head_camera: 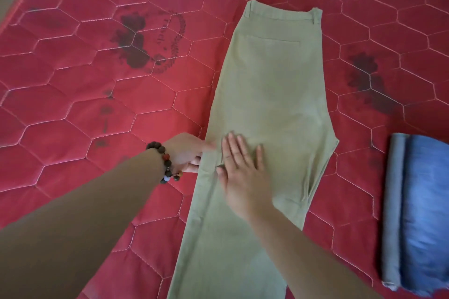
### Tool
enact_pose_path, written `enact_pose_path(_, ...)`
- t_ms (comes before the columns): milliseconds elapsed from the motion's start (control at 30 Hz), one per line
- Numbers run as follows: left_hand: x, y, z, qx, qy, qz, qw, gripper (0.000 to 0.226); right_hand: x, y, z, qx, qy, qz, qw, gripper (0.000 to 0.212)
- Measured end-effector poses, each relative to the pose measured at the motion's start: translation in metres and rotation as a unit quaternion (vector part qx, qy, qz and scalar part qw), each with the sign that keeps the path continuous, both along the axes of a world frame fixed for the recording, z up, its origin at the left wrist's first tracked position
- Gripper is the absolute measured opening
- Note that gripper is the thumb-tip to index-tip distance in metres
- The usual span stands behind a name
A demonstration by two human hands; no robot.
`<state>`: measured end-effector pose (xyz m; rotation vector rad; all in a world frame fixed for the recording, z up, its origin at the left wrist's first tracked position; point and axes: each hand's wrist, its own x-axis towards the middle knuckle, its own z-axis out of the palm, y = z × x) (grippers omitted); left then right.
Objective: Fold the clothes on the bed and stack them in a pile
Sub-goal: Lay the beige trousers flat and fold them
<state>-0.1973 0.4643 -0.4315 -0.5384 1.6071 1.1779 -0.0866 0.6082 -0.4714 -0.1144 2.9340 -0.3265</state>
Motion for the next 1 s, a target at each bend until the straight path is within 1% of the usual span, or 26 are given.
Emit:
enact_pose_path(67,0.007,0.002,-0.005,-0.018,0.044,0.034,0.998,0.022,0.0,0.025,-0.007,0.048,-0.033,-0.057,0.997,0.068)
enact_pose_path(133,0.01,0.002,-0.008,-0.029,0.057,0.061,0.996,0.018,0.005,0.069,-0.012,0.096,-0.038,-0.143,0.984,0.072)
enact_pose_path(200,0.012,0.004,-0.009,-0.036,0.07,0.072,0.994,0.016,0.011,0.107,-0.009,0.11,-0.052,-0.223,0.967,0.07)
enact_pose_path(267,0.014,0.004,-0.009,-0.036,0.069,0.086,0.993,0.017,0.013,0.123,-0.004,0.115,-0.069,-0.254,0.958,0.068)
enact_pose_path(333,0.018,0.001,-0.008,-0.029,0.043,0.085,0.995,0.022,0.011,0.115,-0.002,0.126,-0.059,-0.26,0.955,0.064)
enact_pose_path(400,0.027,-0.005,-0.006,-0.018,0.015,0.039,0.999,0.026,0.011,0.089,0.001,0.103,-0.025,-0.232,0.967,0.062)
enact_pose_path(467,0.039,-0.012,-0.004,-0.014,0.005,-0.017,1.0,0.026,0.022,0.045,0.003,0.031,0.003,-0.141,0.989,0.06)
enact_pose_path(500,0.045,-0.013,-0.004,-0.012,0.009,-0.029,0.999,0.024,0.032,0.021,0.002,0.005,0.004,-0.085,0.996,0.06)
enact_pose_path(533,0.05,-0.015,-0.003,-0.01,0.019,-0.028,0.999,0.022,0.044,0.003,0.0,-0.003,0.002,-0.045,0.999,0.06)
enact_pose_path(567,0.055,-0.015,-0.003,-0.01,0.036,-0.02,0.999,0.019,0.055,-0.007,-0.003,0.002,0.002,-0.033,0.999,0.061)
enact_pose_path(600,0.06,-0.015,-0.002,-0.016,0.057,-0.012,0.998,0.017,0.064,-0.007,-0.005,0.012,-0.004,-0.051,0.999,0.063)
enact_pose_path(700,0.07,-0.015,0.0,-0.035,0.095,0.006,0.995,0.018,0.093,0.02,-0.009,0.069,-0.022,-0.189,0.979,0.068)
enact_pose_path(767,0.076,-0.019,0.003,-0.026,0.072,0.019,0.997,0.019,0.106,0.032,-0.005,0.09,-0.039,-0.244,0.965,0.069)
enact_pose_path(800,0.08,-0.021,0.005,-0.028,0.052,0.01,0.998,0.018,0.111,0.033,-0.003,0.094,-0.049,-0.257,0.96,0.069)
enact_pose_path(900,0.099,-0.032,0.008,-0.027,-0.007,-0.038,0.999,0.016,0.121,0.014,0.004,0.082,-0.049,-0.267,0.959,0.069)
enact_pose_path(933,0.108,-0.037,0.007,-0.024,-0.02,-0.047,0.998,0.016,0.127,0.003,0.007,0.064,-0.046,-0.253,0.964,0.067)
enact_pose_path(1000,0.126,-0.046,0.004,-0.023,-0.031,-0.059,0.998,0.017,0.146,-0.026,0.01,0.012,-0.037,-0.174,0.984,0.062)
